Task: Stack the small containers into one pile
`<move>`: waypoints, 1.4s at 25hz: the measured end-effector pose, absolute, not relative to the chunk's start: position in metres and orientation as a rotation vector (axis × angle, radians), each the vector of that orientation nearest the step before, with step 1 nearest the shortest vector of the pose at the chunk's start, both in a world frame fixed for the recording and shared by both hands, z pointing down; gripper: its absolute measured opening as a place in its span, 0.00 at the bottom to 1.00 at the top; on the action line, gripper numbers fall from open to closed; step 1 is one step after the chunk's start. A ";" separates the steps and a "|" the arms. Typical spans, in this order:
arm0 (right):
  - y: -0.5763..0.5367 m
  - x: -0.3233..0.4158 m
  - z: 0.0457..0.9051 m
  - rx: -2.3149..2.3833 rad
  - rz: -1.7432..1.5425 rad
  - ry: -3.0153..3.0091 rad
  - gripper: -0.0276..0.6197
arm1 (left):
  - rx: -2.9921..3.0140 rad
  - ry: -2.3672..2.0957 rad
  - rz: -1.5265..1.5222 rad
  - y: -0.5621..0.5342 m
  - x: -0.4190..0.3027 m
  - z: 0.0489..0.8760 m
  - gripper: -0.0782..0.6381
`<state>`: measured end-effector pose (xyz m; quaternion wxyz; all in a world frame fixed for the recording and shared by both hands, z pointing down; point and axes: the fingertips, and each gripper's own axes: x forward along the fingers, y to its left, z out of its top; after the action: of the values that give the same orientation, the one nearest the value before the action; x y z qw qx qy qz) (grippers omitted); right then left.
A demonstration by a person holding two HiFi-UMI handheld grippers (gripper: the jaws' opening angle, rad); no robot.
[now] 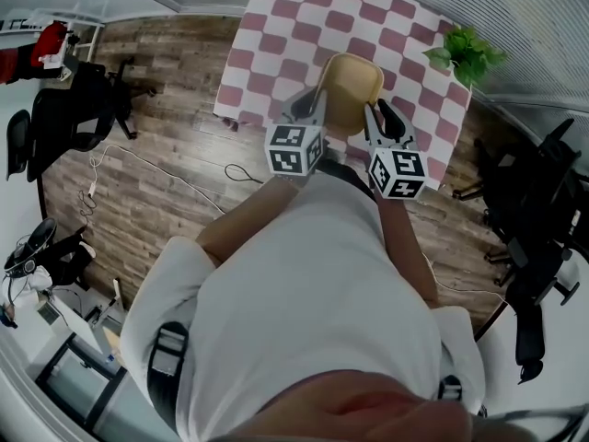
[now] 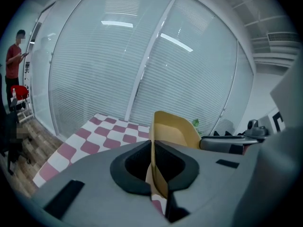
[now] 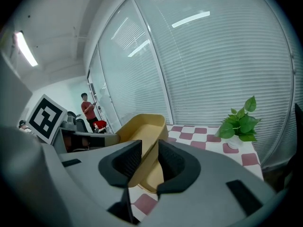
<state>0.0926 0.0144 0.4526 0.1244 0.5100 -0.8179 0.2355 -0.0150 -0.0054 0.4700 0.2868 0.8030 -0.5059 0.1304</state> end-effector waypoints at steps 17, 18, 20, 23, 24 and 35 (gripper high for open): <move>-0.015 0.084 0.517 1.519 0.773 -2.179 0.18 | 2.159 -1.210 0.535 -0.026 -0.016 0.532 0.17; -0.016 0.085 0.526 1.518 0.790 -2.162 0.18 | 2.153 -1.204 0.551 -0.027 -0.015 0.540 0.17; -0.017 0.085 0.545 1.514 0.826 -2.132 0.18 | 2.140 -1.193 0.583 -0.027 -0.015 0.558 0.17; -0.020 0.085 0.569 1.506 0.863 -2.097 0.18 | 2.129 -1.184 0.627 -0.030 -0.015 0.583 0.17; -0.021 0.085 0.577 1.502 0.871 -2.087 0.18 | 2.127 -1.182 0.639 -0.031 -0.015 0.590 0.17; -0.031 0.085 0.637 1.468 0.934 -2.009 0.17 | 2.096 -1.156 0.776 -0.038 -0.016 0.648 0.17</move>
<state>0.0847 -0.0308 0.6375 0.2394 0.5363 -0.7339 0.3413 -0.0159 -0.0383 0.6475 0.3077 0.7926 -0.4370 0.2934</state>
